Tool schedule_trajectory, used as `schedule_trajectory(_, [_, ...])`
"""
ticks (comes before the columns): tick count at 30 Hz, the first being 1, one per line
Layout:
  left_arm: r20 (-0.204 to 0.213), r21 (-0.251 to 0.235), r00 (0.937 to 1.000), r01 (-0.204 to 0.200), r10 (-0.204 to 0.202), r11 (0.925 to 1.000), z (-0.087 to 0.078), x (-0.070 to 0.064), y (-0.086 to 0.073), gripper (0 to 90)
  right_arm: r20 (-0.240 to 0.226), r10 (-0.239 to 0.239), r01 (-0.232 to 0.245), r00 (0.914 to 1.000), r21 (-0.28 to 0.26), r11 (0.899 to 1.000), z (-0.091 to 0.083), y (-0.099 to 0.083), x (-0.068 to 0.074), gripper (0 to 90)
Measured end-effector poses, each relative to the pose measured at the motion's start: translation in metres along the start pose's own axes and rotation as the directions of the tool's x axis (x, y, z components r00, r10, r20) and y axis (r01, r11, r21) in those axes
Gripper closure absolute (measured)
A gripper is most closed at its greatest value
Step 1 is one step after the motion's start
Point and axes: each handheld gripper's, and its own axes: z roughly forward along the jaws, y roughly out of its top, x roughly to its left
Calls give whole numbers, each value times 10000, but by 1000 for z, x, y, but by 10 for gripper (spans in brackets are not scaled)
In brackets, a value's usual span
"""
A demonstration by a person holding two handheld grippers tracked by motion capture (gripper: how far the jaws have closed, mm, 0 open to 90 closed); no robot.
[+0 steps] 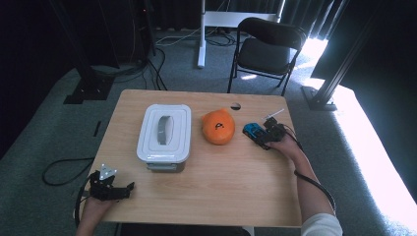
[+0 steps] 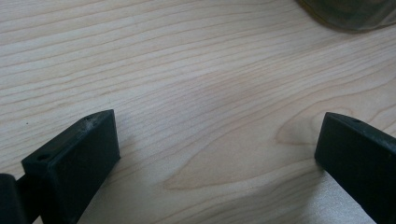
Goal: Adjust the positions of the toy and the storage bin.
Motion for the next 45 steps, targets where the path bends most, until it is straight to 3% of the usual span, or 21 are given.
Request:
schedule_trajectory(7, [0,2,10000,5,-5,10000,0,0,0,2,210,-101,112,9997,-534,9985,1,-3,7,243])
schedule_trajectory(13, [-1,3,10000,3,-3,10000,0,0,0,2,304,63,-43,9995,-662,9978,1,-3,9,246])
schedule_trajectory(34, [-11,7,10000,10,-10,10000,0,0,0,2,434,215,-190,9988,-579,9981,2,-1,12,250])
schedule_trajectory(39, [-11,9,10000,13,-13,10000,0,0,0,2,282,809,-785,9963,-795,9937,-3,-2,15,249])
schedule_trajectory(45, [-11,8,10000,14,-14,10000,0,0,0,2,42,1056,-1046,9944,-999,9895,-13,-10,18,250])
